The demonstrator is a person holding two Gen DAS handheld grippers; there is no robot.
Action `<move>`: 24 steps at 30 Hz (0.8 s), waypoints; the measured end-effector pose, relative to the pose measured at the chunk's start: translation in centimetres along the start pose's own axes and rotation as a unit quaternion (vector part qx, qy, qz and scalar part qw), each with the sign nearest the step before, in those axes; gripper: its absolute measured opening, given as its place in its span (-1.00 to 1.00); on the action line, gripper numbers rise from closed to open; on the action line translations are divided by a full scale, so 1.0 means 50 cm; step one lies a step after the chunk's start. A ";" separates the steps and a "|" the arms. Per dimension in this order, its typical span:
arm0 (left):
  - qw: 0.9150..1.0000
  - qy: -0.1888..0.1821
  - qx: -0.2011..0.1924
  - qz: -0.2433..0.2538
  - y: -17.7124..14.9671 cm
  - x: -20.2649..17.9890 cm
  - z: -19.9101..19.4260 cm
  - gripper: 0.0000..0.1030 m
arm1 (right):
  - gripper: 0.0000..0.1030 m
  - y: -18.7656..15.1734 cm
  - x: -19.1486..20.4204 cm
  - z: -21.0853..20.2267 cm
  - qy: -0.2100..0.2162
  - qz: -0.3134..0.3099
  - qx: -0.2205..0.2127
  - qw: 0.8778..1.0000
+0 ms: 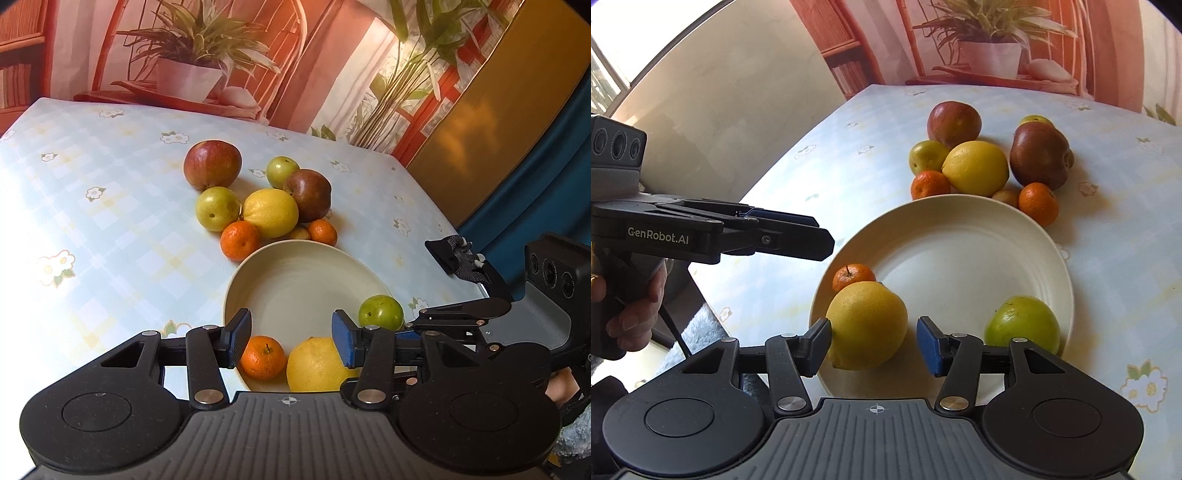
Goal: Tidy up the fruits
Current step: 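Open both grippers to release the grapefruit in the plate and withdraw, then move both grippers to the dark red apple beside the fruit cluster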
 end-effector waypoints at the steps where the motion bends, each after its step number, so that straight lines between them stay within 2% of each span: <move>1: 1.000 0.003 -0.002 0.002 0.002 0.001 -0.001 -0.02 | -0.06 0.003 -0.008 -0.004 -0.006 0.001 -0.004 1.000; 9: 0.999 0.024 -0.028 0.018 0.036 -0.003 -0.005 -0.01 | -0.05 0.041 -0.069 -0.040 -0.061 0.001 -0.035 0.998; 13: 0.998 0.040 -0.043 0.028 0.057 -0.004 -0.003 0.02 | 0.09 0.064 -0.103 -0.057 -0.083 0.005 -0.053 0.995; 24: 0.995 0.070 -0.064 0.038 0.105 0.011 0.024 0.04 | 0.08 0.105 -0.181 -0.055 -0.130 0.000 -0.071 0.989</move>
Point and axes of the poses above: each gripper's, at about its wrist camera, not at the fingertips, and z roughly the way its jaws point, x to its left, y to its top, the point moved 9 cm from there along z, roughly the way its jaws point, and after that the axes turned 6 degrees about -z, right-handed, at the moved point
